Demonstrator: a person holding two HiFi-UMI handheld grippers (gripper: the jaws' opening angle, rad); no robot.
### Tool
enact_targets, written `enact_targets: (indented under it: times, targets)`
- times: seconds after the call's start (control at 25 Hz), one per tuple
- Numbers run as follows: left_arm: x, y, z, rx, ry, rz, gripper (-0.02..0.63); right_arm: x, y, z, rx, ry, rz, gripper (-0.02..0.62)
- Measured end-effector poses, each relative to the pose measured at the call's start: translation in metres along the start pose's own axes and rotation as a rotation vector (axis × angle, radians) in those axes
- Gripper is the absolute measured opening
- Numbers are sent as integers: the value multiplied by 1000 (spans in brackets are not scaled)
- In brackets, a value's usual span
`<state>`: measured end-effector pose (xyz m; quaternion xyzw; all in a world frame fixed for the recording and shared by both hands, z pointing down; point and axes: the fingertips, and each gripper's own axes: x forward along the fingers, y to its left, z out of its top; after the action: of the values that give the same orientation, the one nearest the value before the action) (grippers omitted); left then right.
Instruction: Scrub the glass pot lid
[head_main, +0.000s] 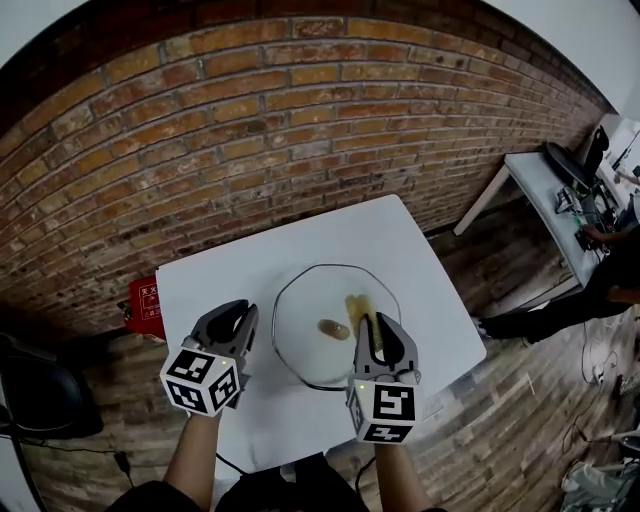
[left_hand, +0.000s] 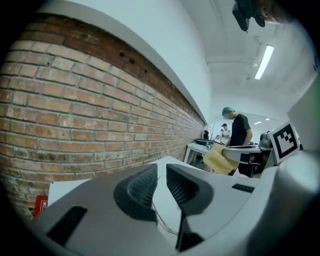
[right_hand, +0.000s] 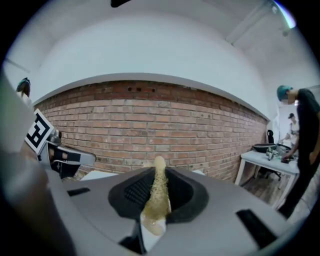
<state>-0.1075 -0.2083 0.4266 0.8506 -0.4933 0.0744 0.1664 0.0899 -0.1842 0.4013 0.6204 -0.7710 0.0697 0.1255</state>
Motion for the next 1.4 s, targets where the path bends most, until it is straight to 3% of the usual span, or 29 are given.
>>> enact_targets:
  times: [0.28, 0.6, 1.16, 1.4]
  targets:
    - [-28, -32, 85, 115, -146, 2, 23, -29, -6, 78, -17, -157, 3, 58]
    - [-53, -56, 151, 195, -272, 19, 13, -46, -6, 122, -20, -258, 17, 58]
    - [-83, -58, 190, 238, -359, 85, 11, -54, 2, 153, -24, -315, 41, 58]
    - [-84, -55, 185, 232, -357, 107, 11, -55, 4, 152, -31, -316, 47, 58]
